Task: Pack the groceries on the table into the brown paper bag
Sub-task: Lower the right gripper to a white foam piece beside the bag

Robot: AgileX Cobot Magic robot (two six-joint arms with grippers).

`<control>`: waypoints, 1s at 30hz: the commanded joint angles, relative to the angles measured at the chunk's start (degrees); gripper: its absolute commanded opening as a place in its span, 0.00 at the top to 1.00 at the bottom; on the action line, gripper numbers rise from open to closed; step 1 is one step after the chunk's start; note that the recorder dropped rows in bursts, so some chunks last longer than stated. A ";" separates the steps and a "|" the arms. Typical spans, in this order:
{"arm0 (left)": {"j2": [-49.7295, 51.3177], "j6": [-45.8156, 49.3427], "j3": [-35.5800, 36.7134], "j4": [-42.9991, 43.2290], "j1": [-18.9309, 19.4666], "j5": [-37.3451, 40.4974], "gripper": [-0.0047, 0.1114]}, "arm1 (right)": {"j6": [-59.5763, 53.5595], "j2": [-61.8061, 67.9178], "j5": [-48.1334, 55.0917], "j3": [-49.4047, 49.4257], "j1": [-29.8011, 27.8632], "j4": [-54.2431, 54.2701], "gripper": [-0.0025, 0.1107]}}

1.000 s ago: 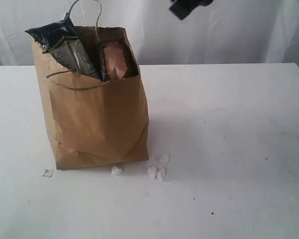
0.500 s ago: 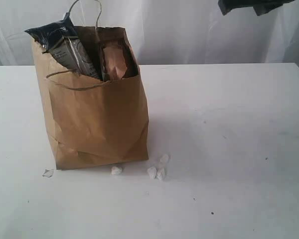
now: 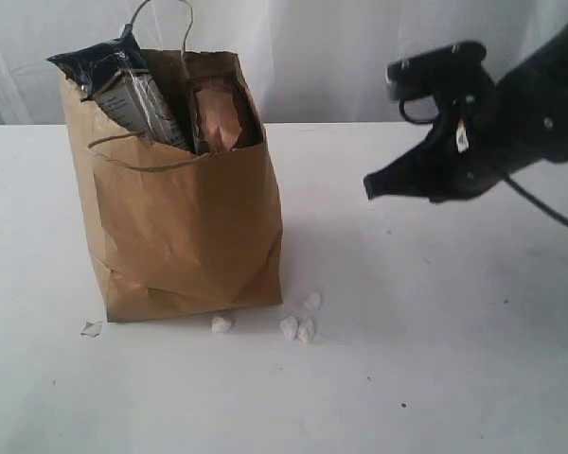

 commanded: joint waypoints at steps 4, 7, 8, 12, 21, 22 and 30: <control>-0.29 0.00 0.20 -0.60 -0.28 0.16 0.96 | -26.35 -0.21 -12.91 12.31 -0.31 13.35 0.95; -0.29 0.00 0.20 -0.60 -0.28 0.16 0.96 | -39.34 -0.21 -22.50 16.98 -0.31 15.71 0.95; -0.29 0.00 0.20 -0.60 -0.28 0.16 0.96 | -42.46 -0.21 -26.56 18.55 -0.31 15.71 0.95; -0.29 0.00 0.20 -0.60 -0.28 0.16 0.96 | -43.86 -0.21 -38.41 23.01 -0.15 15.71 0.82; -0.29 0.00 0.20 -0.60 -0.28 0.16 0.96 | -43.16 3.29 -56.00 28.48 3.71 15.37 0.48; -0.29 0.00 0.20 -0.60 -0.28 0.16 0.96 | -42.91 3.54 -59.66 29.16 4.22 15.37 0.48; -0.29 0.00 0.20 -0.60 -0.28 0.16 0.96 | -23.32 6.14 -72.61 33.18 6.71 13.04 0.48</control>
